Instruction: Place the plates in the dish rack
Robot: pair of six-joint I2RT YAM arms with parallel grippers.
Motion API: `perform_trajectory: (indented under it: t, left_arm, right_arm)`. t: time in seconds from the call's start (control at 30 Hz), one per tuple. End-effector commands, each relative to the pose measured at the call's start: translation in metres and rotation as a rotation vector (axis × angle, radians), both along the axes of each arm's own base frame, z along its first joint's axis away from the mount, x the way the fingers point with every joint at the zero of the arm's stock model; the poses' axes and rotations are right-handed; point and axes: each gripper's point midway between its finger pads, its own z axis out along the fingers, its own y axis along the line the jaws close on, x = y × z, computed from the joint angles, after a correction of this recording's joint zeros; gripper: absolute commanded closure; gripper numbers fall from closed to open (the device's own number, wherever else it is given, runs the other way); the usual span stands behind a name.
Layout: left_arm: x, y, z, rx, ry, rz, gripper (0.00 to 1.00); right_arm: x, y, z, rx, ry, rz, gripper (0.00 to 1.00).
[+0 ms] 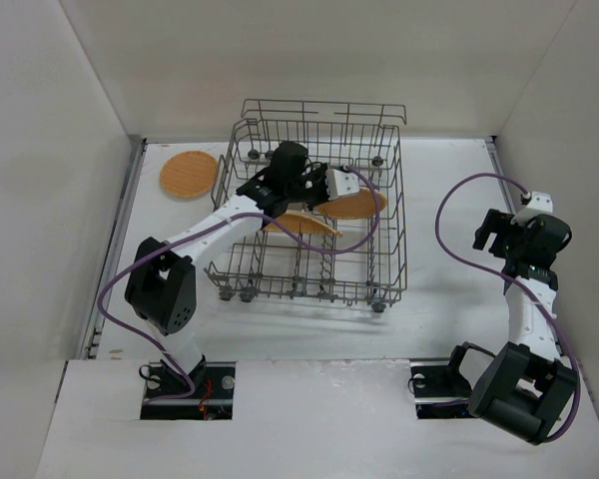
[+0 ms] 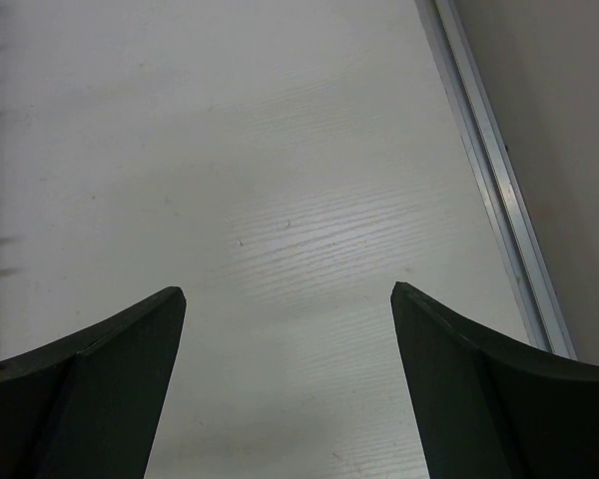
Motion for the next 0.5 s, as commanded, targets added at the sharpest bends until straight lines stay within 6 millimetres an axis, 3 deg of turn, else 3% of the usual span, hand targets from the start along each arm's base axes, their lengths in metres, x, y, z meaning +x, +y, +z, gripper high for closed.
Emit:
perform_trajectory:
  t: [0.0,0.47]
  left_arm:
    - [0.0,-0.009,0.038,-0.079,-0.079,-0.038,0.96]
    - [-0.003,-0.004,0.074,-0.077,-0.136,-0.053,0.96]
  right_arm:
    - [0.007,-0.007,0.022,-0.021,-0.062,-0.017,0.1]
    - [0.006,-0.004,0.023,-0.024,-0.073,-0.009,0.1]
